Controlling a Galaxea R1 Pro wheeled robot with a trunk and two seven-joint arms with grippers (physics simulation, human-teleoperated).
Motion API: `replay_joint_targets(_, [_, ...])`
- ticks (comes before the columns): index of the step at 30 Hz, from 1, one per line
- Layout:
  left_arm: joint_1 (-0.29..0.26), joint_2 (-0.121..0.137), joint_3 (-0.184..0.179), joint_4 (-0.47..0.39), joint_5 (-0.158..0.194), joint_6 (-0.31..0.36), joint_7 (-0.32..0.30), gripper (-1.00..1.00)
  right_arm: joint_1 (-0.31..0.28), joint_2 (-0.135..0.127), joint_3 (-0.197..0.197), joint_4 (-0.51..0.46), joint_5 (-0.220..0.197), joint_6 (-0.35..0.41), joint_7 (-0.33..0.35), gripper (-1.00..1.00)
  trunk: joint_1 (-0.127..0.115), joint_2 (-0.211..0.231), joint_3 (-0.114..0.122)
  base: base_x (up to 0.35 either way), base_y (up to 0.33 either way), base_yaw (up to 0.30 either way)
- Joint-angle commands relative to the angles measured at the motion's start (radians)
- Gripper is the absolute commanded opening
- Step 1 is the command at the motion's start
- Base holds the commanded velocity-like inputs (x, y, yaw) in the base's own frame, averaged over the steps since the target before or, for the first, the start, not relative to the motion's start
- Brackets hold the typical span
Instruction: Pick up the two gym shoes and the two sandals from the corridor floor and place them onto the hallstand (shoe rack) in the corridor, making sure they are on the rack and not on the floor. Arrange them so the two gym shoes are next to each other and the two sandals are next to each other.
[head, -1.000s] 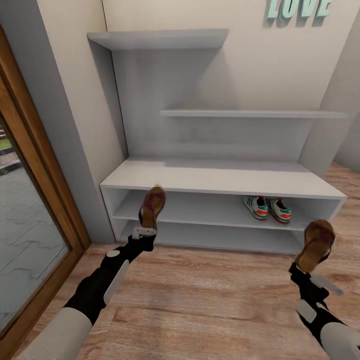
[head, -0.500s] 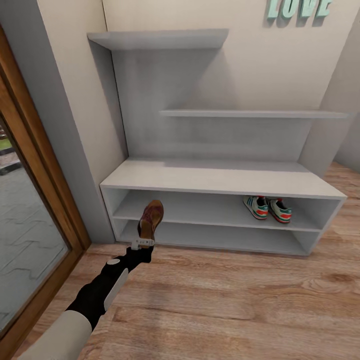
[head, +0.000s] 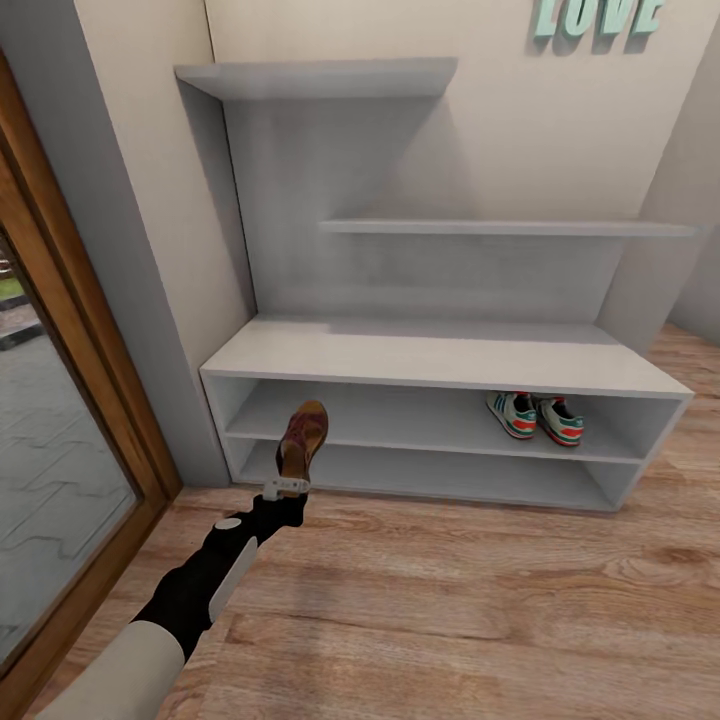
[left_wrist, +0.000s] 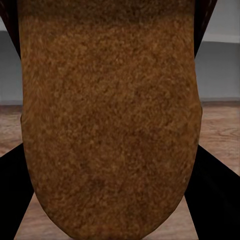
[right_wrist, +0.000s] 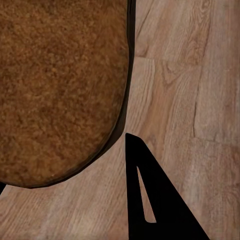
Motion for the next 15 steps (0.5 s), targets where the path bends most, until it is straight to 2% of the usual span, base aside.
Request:
replay_joint_targets(1, [-0.001,0.001,-0.002,-0.001,0.007,0.005,0.001,-1.00,-0.003,-0.001,0.000,0.003,-0.004,0.000,0.003,-1.00,0.000,0.000,-0.001,0.000,0.000,0.000])
replay_joint_targets(9, [-0.001,0.001,-0.001,-0.006,0.003,0.007,0.001,-1.00,-0.003,0.000,0.007,0.001,0.004,0.008,-0.007,-1.00,0.000,0.000,-0.001,0.000,0.000,0.000])
replay_joint_targets(13, [-0.001,0.002,0.000,-0.005,0.003,0.053,0.001,-1.00,-0.003,0.000,0.008,0.003,0.006,0.009,-0.009,-1.00,0.001,-0.001,-0.014,0.000,0.000,0.050])
replay_joint_targets(15, [-0.001,0.002,0.000,-0.006,0.003,0.099,0.001,-1.00,-0.003,-0.001,0.007,0.003,0.007,0.010,-0.009,-1.00,0.002,-0.002,-0.024,0.000,0.000,0.140])
